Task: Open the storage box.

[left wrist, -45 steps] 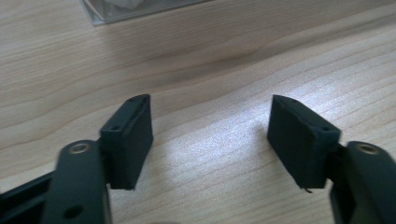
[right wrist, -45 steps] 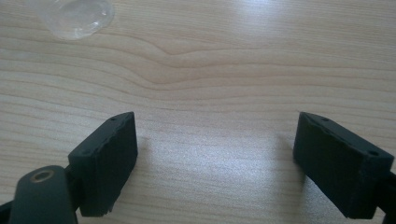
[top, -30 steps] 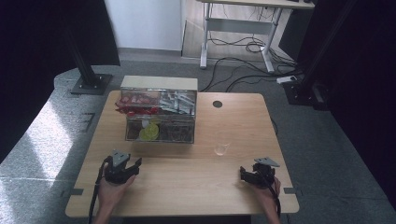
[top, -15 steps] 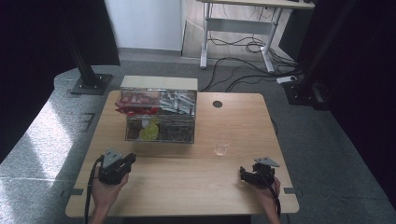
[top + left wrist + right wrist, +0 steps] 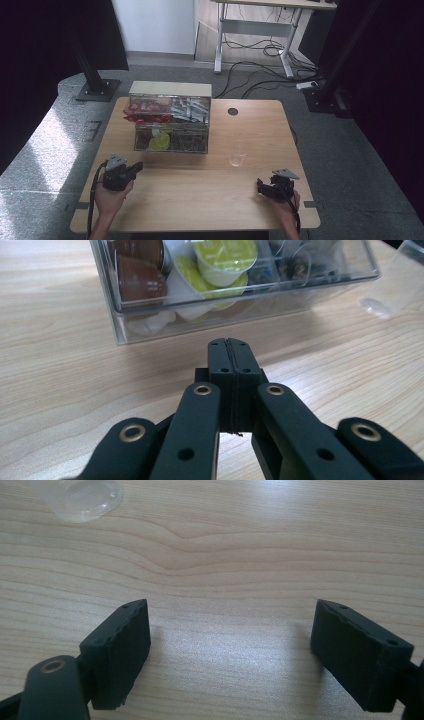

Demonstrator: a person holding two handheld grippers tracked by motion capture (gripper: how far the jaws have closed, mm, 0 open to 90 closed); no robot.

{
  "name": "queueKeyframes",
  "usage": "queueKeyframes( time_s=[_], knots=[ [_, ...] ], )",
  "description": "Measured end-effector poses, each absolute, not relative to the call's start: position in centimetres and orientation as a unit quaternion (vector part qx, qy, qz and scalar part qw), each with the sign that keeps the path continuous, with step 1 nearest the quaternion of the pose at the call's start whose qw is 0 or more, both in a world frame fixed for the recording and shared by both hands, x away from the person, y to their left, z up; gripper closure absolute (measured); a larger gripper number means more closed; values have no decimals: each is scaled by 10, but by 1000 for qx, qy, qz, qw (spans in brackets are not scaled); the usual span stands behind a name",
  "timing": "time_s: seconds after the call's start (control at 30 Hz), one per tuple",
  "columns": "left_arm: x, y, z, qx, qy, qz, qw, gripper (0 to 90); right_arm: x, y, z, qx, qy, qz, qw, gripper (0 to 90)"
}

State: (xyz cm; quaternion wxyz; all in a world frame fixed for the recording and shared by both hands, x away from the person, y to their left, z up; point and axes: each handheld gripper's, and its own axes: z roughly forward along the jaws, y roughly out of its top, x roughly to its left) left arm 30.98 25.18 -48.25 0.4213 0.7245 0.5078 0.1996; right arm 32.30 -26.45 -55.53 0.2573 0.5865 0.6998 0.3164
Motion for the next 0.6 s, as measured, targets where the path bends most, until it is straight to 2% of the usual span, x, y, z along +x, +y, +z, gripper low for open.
queueKeyframes(
  time_s=[0.6],
  knots=[
    [334, 246, -488, 732, 510, 182, 413, 900, 323, -264, -555, 587, 699, 317, 257, 167]
  ],
)
